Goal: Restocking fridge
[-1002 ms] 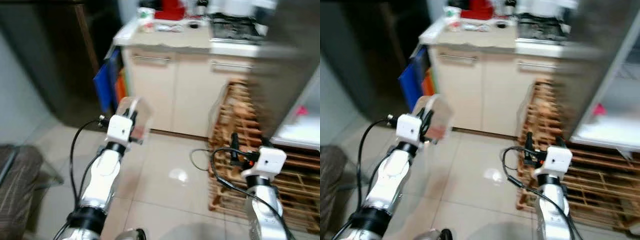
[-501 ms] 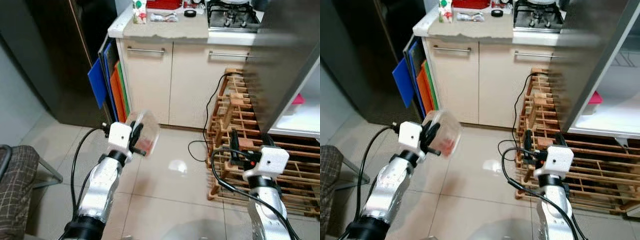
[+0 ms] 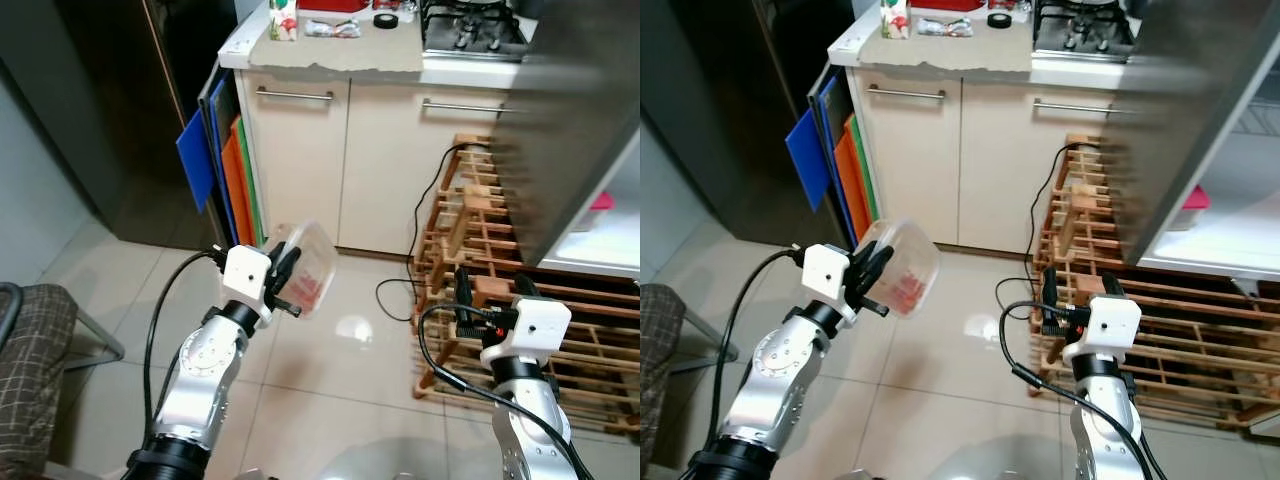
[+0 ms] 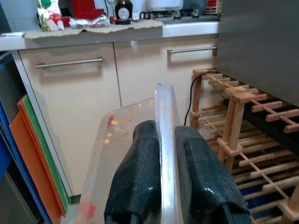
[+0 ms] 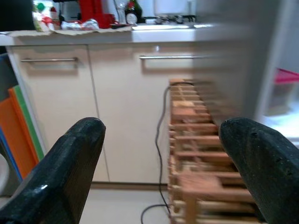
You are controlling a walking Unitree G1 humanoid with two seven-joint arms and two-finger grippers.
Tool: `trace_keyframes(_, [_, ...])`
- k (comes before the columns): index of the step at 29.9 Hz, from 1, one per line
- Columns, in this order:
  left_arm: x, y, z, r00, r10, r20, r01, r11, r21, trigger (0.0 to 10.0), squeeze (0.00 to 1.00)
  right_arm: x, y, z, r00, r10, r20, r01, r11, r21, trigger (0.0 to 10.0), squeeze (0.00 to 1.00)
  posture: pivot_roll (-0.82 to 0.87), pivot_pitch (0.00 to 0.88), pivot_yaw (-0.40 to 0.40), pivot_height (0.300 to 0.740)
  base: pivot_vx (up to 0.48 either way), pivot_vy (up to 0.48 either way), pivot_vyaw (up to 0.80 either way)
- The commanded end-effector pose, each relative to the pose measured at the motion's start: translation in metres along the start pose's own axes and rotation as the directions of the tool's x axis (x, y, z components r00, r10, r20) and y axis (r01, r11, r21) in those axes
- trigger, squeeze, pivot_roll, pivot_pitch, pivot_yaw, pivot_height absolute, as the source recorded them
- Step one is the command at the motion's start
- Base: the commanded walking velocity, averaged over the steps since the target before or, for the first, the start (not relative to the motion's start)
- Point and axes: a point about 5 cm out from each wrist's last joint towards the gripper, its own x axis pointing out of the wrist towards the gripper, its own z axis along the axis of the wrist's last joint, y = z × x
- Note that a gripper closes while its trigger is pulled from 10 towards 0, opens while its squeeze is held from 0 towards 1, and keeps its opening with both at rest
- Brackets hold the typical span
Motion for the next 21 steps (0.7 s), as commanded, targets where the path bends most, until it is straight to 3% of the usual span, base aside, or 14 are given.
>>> trace_keyframes(1, [0.000, -0.002, 0.005, 1.000, -0.014, 0.019, 0.015, 1.000, -0.013, 10.0, 0.00, -0.001, -0.004, 0.002, 1.000, -0.002, -0.003, 0.002, 1.000, 0.004, 10.0, 0.00, -0.06, 0.036, 0.049, 0.740, 0.000, -0.480, 0.00])
trace_keyframes(7, [-0.013, 0.009, -0.004, 0.999, -0.031, -0.034, 0.031, 0.999, 0.019, 10.0, 0.00, -0.006, -0.007, 0.001, 1.000, 0.020, -0.019, -0.020, 1.000, -0.002, 10.0, 0.00, -0.06, 0.035, 0.051, 0.740, 0.000, -0.476, 0.00])
trace_keyframes(11, [-0.024, 0.014, -0.021, 0.989, -0.076, -0.128, 0.082, 0.996, 0.047, 10.0, 0.00, -0.014, -0.014, -0.001, 0.998, 0.043, -0.049, -0.044, 0.999, -0.016, 10.0, 0.00, -0.06, 0.034, 0.051, 0.740, 0.000, 0.000, 0.00])
trace_keyframes(14, [-0.034, 0.006, -0.033, 0.969, -0.152, -0.196, 0.160, 0.987, 0.023, 10.0, 0.00, -0.019, -0.021, -0.004, 0.997, 0.029, -0.068, -0.032, 0.999, -0.038, 10.0, 0.00, -0.07, 0.033, 0.048, 0.740, 0.000, 0.000, 0.00])
trace_keyframes(15, [-0.034, -0.004, -0.027, 0.954, -0.233, -0.190, 0.234, 0.972, -0.021, 10.0, 0.00, -0.020, -0.022, -0.004, 0.997, 0.024, -0.069, -0.027, 0.999, -0.038, 10.0, 0.00, -0.06, 0.034, 0.048, 0.740, 0.000, 0.000, 0.00])
trace_keyframes(16, [-0.031, -0.006, -0.018, 0.954, -0.253, -0.160, 0.255, 0.967, -0.010, 10.0, 0.00, -0.019, -0.021, -0.004, 0.997, 0.024, -0.069, -0.027, 0.999, -0.038, 10.0, 0.00, -0.06, 0.033, 0.049, 0.740, 0.000, 0.000, 0.00])
trace_keyframes(19, [-0.024, -0.008, -0.005, 0.956, -0.270, -0.115, 0.273, 0.962, 0.006, 10.0, 0.00, -0.019, -0.019, -0.004, 0.997, 0.024, -0.069, -0.027, 0.999, -0.036, 10.0, 0.00, -0.06, 0.033, 0.053, 0.740, 0.000, 0.000, 0.00])
trace_keyframes(21, [-0.012, -0.006, 0.009, 0.963, -0.261, -0.061, 0.260, 0.965, -0.022, 10.0, 0.00, -0.015, -0.015, -0.004, 0.997, 0.027, -0.066, -0.029, 0.999, -0.029, 10.0, 0.00, -0.06, 0.030, 0.052, 0.740, 0.000, -0.172, 0.00])
